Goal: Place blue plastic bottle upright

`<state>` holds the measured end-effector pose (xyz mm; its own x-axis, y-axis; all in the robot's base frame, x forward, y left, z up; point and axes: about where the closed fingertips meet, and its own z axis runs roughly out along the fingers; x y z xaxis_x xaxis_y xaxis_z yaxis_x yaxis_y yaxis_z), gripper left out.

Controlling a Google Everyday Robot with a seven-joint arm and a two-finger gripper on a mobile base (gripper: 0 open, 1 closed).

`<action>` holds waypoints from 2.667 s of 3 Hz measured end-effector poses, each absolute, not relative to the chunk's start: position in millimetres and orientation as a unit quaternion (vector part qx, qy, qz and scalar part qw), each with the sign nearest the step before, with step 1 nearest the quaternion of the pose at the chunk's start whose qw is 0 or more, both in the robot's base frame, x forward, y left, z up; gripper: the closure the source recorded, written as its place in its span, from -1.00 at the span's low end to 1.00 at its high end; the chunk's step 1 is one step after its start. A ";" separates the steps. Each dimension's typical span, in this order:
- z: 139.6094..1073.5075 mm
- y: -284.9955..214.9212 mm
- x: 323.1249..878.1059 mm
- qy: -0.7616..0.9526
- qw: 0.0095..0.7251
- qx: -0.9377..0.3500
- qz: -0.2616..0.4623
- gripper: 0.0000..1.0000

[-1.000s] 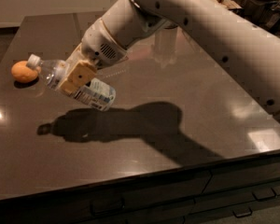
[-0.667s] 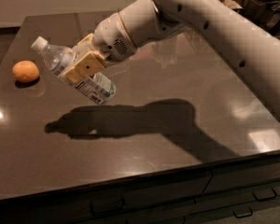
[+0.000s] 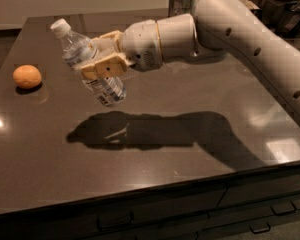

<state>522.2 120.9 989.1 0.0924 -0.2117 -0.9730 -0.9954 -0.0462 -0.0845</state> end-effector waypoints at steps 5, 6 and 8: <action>951.2 89.6 537.7 0.487 0.571 -0.467 0.467 1.00; 945.8 86.1 540.2 0.485 0.575 -0.452 0.480 0.76; 942.2 85.6 540.9 0.477 0.578 -0.443 0.493 -0.17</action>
Offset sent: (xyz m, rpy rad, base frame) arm 0.0156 -0.0316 -0.0279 0.2195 -0.0257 -0.1539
